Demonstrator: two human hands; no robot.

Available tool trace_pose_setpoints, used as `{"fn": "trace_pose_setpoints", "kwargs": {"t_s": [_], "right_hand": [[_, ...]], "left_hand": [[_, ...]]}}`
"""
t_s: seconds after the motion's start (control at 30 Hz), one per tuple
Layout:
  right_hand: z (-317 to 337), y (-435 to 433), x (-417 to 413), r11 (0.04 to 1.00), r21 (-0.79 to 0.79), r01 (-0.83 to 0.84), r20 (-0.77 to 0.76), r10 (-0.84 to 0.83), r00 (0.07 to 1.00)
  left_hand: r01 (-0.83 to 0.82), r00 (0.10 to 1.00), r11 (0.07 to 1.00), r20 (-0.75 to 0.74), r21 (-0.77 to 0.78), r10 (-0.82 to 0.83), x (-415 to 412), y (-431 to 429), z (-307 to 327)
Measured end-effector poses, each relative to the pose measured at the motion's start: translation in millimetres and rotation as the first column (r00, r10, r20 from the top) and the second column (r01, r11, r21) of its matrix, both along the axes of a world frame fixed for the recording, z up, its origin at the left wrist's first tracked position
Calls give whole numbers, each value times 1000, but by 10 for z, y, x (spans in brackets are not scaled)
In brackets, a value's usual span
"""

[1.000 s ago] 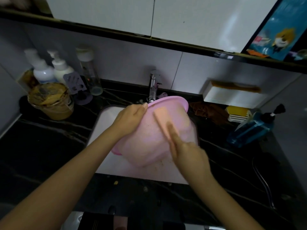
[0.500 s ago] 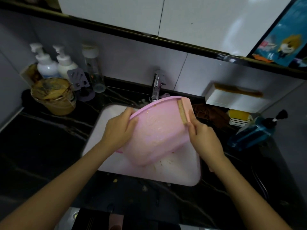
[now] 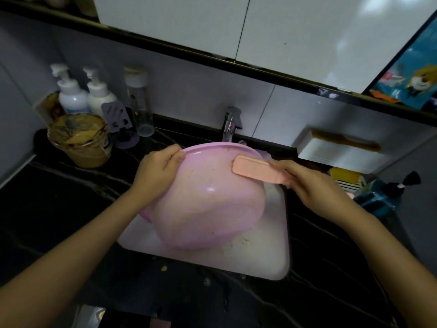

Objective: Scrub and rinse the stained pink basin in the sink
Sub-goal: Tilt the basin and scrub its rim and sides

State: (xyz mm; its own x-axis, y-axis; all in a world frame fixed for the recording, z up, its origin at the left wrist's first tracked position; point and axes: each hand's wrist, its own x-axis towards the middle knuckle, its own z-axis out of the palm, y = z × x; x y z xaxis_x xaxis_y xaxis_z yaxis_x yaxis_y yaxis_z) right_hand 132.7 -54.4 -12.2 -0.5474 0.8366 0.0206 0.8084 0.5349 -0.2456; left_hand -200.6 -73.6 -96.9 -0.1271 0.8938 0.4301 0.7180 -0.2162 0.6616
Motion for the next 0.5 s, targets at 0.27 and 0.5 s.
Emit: {"fn": "trace_pose_setpoints", "kwargs": {"t_s": [0.27,0.5], "right_hand": [[-134,422,-447,995,-47,-91,-129,85,988],[-241,535,132,988,-131,83,-72,-94,993]], "left_hand": [[58,992,998,-112,-4,-58,-63,275,42],[81,994,997,-72,-18,-82,-137,340,0]]}}
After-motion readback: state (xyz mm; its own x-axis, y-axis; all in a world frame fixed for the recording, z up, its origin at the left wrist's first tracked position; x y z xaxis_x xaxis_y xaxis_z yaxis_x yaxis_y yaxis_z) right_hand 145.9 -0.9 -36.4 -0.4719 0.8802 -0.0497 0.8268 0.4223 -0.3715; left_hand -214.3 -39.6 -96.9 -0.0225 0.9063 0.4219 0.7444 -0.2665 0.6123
